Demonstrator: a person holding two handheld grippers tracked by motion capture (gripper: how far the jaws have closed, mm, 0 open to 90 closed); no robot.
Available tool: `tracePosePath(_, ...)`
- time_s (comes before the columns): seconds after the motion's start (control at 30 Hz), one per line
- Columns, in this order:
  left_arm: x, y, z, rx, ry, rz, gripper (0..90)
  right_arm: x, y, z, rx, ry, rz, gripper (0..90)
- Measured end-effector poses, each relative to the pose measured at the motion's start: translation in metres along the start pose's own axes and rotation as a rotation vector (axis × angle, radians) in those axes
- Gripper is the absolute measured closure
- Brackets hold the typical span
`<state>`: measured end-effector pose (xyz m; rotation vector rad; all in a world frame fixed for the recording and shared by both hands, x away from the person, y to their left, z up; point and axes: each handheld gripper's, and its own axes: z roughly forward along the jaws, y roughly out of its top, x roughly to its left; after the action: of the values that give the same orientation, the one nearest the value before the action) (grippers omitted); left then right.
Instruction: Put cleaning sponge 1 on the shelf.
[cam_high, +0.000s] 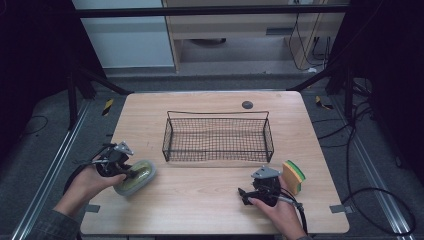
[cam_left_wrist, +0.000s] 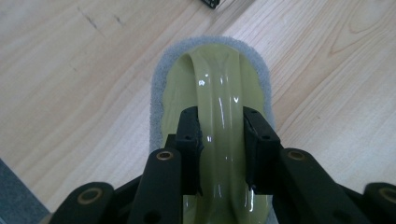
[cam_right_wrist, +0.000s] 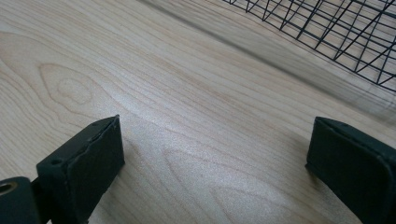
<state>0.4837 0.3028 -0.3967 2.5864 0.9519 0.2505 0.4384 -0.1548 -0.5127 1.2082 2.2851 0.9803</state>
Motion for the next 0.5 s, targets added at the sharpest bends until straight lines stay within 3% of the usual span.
tracePosePath(0.3, -0.001, 0.021, -0.028, 0.019, 0.039, 0.102, 70.3, 0.000, 0.000, 0.000, -0.002, -0.003, 0.002, 4.1)
tracePosePath(0.47, -0.005, 0.041, -0.043, 0.001, 0.042, 0.164, 70.3, 0.000, -0.001, 0.000, -0.003, -0.004, 0.003, 4.1)
tracePosePath(0.5, -0.006, 0.050, -0.046, -0.009, 0.045, 0.196, 70.3, 0.000, -0.001, 0.000, -0.003, -0.003, 0.002, 4.1)
